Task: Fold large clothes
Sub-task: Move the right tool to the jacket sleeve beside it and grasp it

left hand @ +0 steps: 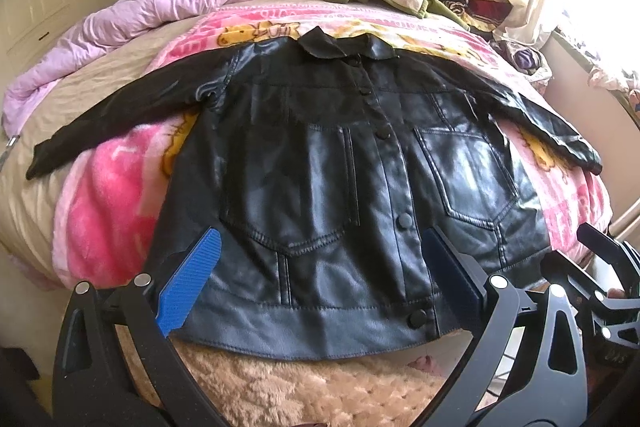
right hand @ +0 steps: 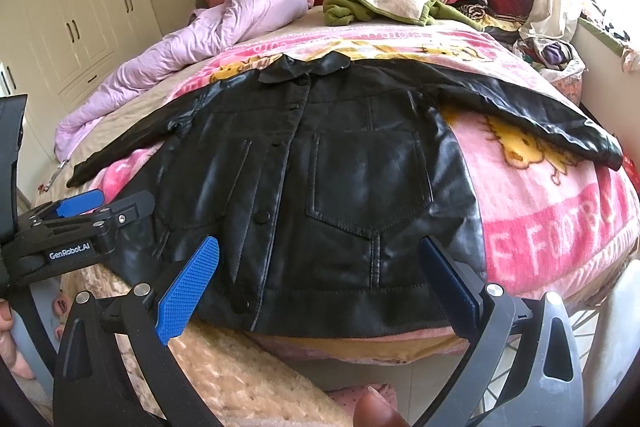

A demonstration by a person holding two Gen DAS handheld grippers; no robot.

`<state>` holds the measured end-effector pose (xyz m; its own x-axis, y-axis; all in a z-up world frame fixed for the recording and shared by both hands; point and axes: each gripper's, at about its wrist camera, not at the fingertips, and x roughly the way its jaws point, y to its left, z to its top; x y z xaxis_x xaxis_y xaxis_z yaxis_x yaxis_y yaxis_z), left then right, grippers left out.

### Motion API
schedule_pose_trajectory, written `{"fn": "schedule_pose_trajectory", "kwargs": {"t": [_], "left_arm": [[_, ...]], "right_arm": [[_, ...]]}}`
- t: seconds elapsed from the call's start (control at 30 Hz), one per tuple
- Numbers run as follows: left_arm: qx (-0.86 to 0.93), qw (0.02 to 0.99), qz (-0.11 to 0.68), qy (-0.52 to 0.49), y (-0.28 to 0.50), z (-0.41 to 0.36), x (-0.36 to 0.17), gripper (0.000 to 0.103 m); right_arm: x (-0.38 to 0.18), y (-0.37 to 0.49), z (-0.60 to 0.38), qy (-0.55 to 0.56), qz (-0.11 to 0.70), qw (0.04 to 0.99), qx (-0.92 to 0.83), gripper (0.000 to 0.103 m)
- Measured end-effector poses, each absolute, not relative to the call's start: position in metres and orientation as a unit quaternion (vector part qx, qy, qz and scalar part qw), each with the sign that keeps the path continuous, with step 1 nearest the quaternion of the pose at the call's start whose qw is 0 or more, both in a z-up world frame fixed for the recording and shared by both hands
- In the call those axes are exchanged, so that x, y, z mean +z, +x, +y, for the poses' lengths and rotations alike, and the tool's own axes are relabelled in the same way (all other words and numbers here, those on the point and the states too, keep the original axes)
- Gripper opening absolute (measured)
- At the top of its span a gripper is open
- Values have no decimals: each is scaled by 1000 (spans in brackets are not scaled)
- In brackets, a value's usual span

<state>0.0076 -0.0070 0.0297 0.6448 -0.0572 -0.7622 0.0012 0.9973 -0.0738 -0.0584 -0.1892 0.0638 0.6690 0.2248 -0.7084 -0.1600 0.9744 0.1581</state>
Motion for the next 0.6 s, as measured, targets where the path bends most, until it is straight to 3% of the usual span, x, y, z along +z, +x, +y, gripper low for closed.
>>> {"fn": "schedule_pose_trajectory", "kwargs": {"t": [0.6], "left_arm": [[8, 917, 398, -26, 77, 9, 66, 94]], "right_arm": [[103, 14, -180, 41, 361, 926, 100, 99]]}}
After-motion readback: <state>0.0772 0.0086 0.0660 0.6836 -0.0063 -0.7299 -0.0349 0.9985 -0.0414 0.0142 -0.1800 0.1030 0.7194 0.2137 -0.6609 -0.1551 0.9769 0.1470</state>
